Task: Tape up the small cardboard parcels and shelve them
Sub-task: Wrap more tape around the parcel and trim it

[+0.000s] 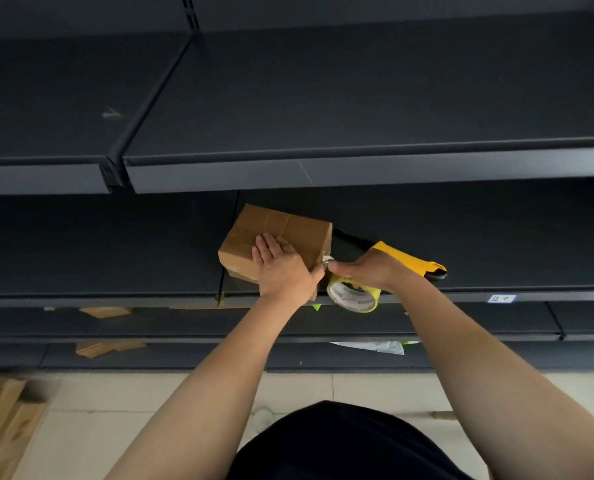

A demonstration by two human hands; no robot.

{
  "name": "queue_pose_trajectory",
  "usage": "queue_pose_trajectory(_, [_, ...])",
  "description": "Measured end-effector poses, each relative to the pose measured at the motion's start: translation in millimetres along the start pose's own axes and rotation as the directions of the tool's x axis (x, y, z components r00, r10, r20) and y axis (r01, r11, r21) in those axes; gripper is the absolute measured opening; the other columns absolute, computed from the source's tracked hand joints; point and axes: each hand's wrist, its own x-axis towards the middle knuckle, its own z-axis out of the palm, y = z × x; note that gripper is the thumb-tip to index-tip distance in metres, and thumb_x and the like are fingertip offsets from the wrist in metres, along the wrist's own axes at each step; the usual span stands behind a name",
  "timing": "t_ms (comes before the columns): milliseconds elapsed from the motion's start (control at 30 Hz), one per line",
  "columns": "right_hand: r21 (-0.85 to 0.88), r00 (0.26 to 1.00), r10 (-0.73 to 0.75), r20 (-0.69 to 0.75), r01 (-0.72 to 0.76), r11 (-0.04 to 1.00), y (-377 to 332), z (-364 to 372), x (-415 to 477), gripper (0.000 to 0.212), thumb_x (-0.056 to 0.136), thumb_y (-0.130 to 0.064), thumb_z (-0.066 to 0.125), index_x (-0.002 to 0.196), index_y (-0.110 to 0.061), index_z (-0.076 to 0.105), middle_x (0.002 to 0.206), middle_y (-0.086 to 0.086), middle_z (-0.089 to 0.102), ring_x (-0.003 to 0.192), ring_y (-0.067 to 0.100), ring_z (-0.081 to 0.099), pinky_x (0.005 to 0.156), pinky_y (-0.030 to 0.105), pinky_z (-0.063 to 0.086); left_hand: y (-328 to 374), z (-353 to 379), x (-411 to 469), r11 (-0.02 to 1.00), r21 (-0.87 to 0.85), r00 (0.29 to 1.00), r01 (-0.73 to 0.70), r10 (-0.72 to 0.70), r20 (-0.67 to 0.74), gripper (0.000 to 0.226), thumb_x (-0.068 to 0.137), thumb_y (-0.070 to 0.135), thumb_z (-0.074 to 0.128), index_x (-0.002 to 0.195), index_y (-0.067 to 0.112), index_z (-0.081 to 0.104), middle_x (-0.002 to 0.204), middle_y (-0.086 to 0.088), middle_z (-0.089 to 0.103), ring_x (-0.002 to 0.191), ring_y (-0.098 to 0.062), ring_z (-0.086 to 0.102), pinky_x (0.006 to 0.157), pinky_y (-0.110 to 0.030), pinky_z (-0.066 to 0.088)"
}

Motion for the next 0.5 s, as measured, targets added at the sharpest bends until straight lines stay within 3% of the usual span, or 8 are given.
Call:
queue_pose_trajectory(67, [0.060, 0.999, 0.001, 0.042, -0.003, 0.998, 7, 5, -2, 0.092, 0.064, -0.085, 0.052, 0.108, -0.005, 0.067, 0.108, 0.010, 0.067, 0.097, 0.023, 0.063, 0.074, 0.037, 0.049, -2, 2, -5, 0.999, 0.001, 0.999, -0.047, 0.047, -0.011, 0.090, 0.092, 0.061, 0.036, 0.147, -0.007, 0.014, 0.155, -0.029, 0.010, 0.145, -0.040, 0.006, 0.117, -0.046, 0.003])
queue_pose_trajectory(100, [0.094, 0.998, 0.003, 0.059, -0.008, 0.996, 10, 8, -3, 0.093, 0.062, -0.085, 0.053, 0.108, -0.005, 0.067, 0.110, 0.008, 0.067, 0.097, 0.021, 0.063, 0.072, 0.034, 0.046, -2, 4, -9, 0.997, 0.012, 0.997, -0.072, 0.072, -0.031, 0.083, 0.095, 0.056, 0.034, 0.147, -0.006, 0.015, 0.155, -0.028, 0.011, 0.145, -0.039, 0.007, 0.117, -0.044, 0.003])
queue_pose_trajectory(167, [0.128, 0.997, -0.010, 0.082, 0.000, 0.992, 12, 13, -6, 0.079, 0.063, -0.082, 0.056, 0.086, -0.007, 0.068, 0.087, 0.004, 0.066, 0.075, 0.015, 0.060, 0.062, 0.030, 0.039, 0, 8, -16, 0.992, 0.040, 0.990, -0.120, 0.123, -0.067, 0.072, 0.099, 0.047, 0.029, 0.147, -0.006, 0.015, 0.155, -0.027, 0.013, 0.145, -0.037, 0.007, 0.118, -0.043, 0.002])
queue_pose_trajectory(267, [0.118, 0.998, -0.015, 0.056, 0.009, 0.993, 5, 19, -8, 0.065, 0.072, -0.077, 0.055, 0.060, -0.014, 0.046, 0.061, 0.001, 0.046, 0.054, 0.014, 0.042, 0.052, 0.029, 0.028, 0, 12, -21, 0.987, 0.059, 0.984, -0.152, 0.157, -0.081, 0.067, 0.101, 0.044, 0.024, 0.147, -0.005, 0.017, 0.155, -0.027, 0.014, 0.145, -0.036, 0.009, 0.118, -0.043, 0.002])
queue_pose_trajectory(400, [0.092, 0.998, -0.040, 0.058, 0.035, 0.995, -3, 22, -9, 0.067, 0.075, -0.078, 0.049, 0.057, -0.014, 0.040, 0.058, -0.001, 0.040, 0.052, 0.014, 0.037, 0.050, 0.028, 0.026, -5, 10, -18, 0.985, 0.081, 0.981, -0.152, 0.160, -0.111, 0.080, 0.095, 0.059, 0.027, 0.145, -0.003, 0.028, 0.152, -0.023, 0.027, 0.144, -0.033, 0.021, 0.118, -0.041, 0.011])
queue_pose_trajectory(500, [0.139, 0.992, -0.076, 0.096, 0.063, 0.988, 5, 29, -12, 0.067, 0.075, -0.077, 0.050, 0.073, -0.011, 0.060, 0.075, 0.004, 0.058, 0.068, 0.014, 0.054, 0.063, 0.030, 0.041, -3, 10, -16, 0.985, 0.096, 0.983, -0.143, 0.152, -0.098, 0.074, 0.098, 0.053, 0.028, 0.144, -0.005, 0.029, 0.151, -0.025, 0.027, 0.143, -0.035, 0.022, 0.118, -0.042, 0.013])
